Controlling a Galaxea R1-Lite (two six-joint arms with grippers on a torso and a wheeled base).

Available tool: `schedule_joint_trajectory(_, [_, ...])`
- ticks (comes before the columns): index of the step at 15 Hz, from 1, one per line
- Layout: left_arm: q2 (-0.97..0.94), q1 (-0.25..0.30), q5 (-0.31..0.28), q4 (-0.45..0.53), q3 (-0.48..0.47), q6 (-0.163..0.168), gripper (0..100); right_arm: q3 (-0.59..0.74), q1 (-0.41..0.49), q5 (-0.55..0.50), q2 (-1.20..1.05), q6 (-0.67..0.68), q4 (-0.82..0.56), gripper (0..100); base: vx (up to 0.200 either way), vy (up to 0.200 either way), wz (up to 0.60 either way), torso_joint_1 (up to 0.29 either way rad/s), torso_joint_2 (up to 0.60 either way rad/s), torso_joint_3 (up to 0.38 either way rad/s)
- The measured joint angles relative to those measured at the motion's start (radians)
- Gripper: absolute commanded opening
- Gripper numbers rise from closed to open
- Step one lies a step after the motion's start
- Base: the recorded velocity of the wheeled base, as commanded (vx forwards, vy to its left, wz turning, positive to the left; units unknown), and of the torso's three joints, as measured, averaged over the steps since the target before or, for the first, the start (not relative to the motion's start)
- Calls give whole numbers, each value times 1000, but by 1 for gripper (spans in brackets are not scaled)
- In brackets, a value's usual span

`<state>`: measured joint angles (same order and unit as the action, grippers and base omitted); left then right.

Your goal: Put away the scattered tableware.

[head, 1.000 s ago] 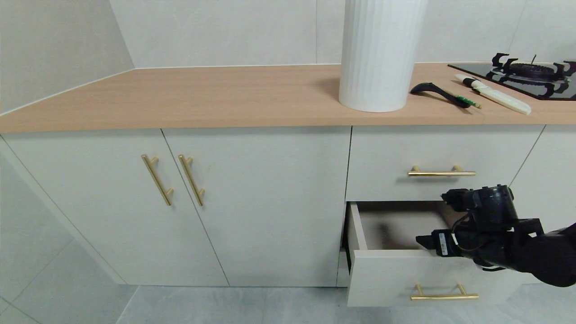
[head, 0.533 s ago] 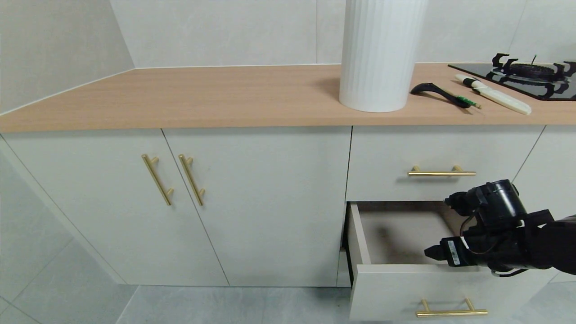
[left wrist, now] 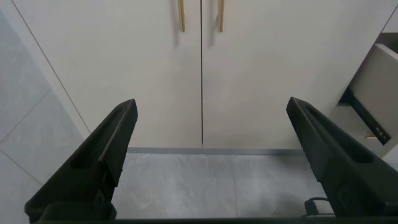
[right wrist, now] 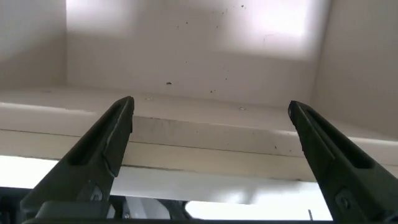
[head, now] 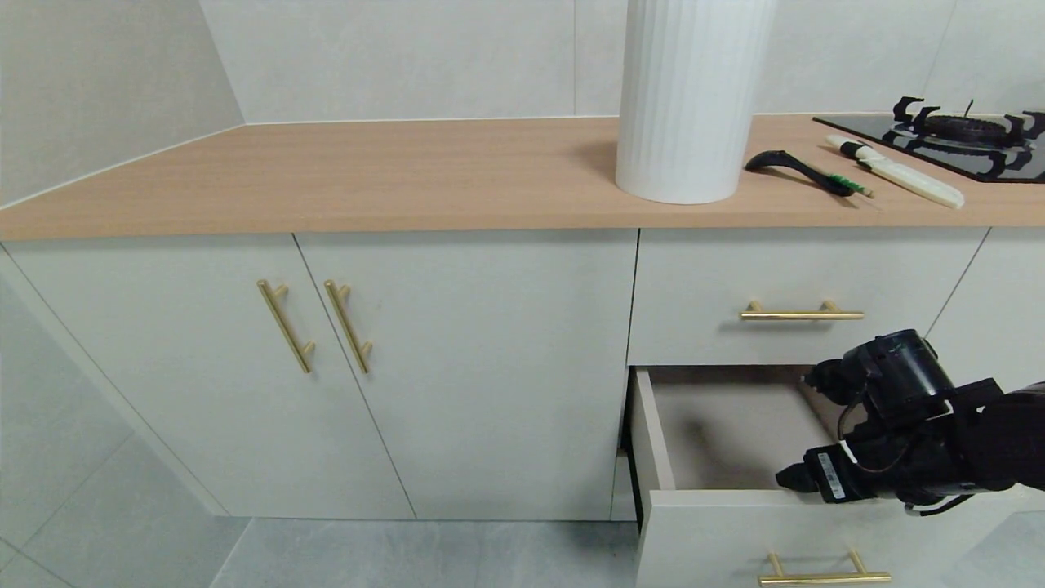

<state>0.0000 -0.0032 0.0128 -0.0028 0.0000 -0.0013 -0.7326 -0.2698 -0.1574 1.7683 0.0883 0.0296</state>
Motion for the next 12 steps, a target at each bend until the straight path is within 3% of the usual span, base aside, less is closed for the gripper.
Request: schedule_joint_trajectory(12, [0,0,0,0,0,0,100,-40,-37,15,-20,-53,-330,100,0,0,0,0,0,0])
